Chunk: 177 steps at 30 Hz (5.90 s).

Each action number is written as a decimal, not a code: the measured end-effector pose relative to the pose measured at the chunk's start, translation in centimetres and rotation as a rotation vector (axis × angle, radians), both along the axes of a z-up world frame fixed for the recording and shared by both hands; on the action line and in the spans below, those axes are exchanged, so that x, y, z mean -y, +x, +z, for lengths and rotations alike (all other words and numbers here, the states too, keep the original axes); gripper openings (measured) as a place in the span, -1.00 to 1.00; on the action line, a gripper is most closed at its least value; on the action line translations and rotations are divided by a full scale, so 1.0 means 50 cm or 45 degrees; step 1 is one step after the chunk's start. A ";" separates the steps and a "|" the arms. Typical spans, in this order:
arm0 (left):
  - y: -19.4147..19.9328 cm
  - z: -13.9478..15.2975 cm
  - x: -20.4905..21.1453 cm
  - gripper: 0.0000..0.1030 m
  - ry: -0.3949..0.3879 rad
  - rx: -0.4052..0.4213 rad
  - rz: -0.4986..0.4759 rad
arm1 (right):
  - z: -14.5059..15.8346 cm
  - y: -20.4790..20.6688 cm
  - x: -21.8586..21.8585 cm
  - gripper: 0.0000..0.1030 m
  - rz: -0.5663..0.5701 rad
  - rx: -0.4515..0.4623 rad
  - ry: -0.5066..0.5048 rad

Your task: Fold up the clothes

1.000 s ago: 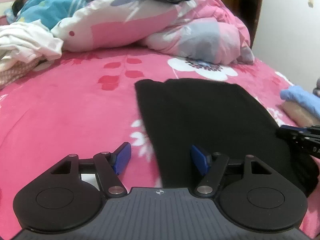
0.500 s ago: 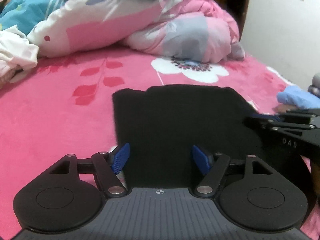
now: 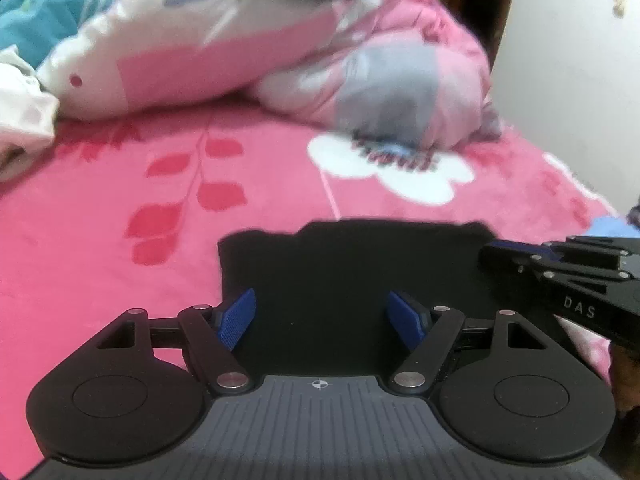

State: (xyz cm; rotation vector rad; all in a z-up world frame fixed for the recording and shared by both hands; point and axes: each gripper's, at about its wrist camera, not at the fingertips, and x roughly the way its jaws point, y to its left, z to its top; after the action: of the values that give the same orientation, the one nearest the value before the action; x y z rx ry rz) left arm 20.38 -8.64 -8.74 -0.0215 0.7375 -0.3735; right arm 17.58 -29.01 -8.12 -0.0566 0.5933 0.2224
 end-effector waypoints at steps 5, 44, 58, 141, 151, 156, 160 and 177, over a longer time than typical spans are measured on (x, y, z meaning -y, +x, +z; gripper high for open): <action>-0.005 -0.007 -0.032 0.52 0.024 0.052 0.049 | -0.017 0.009 0.063 -0.94 -0.144 -0.028 0.021; -0.188 -0.011 -0.018 0.62 0.127 0.016 -0.082 | 0.004 -0.164 0.014 -0.91 -0.098 -0.126 0.130; -0.280 0.060 -0.051 0.60 0.047 0.126 -0.073 | 0.063 -0.268 0.005 -0.90 -0.135 0.001 0.182; -0.364 0.011 -0.003 0.65 0.194 0.070 -0.101 | -0.001 -0.424 0.021 -0.77 -0.214 -0.096 0.111; -0.403 0.030 0.012 0.65 0.191 0.192 -0.209 | 0.036 -0.453 0.115 -0.69 -0.342 -0.057 0.341; -0.400 0.019 0.030 0.65 0.216 0.156 -0.217 | 0.029 -0.443 0.105 -0.68 -0.319 -0.064 0.362; -0.388 0.029 0.035 0.65 0.222 0.133 -0.177 | 0.036 -0.433 0.072 -0.68 -0.258 -0.024 0.328; -0.309 0.019 0.064 0.71 0.363 -0.022 -0.041 | -0.027 -0.346 -0.031 -0.69 -0.144 -0.054 -0.020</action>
State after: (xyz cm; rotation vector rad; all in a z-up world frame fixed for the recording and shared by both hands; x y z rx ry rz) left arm 4.92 -11.84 -7.78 0.2562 0.8032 -0.2968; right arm 0.28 -27.43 -9.47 -0.0338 0.6386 0.1095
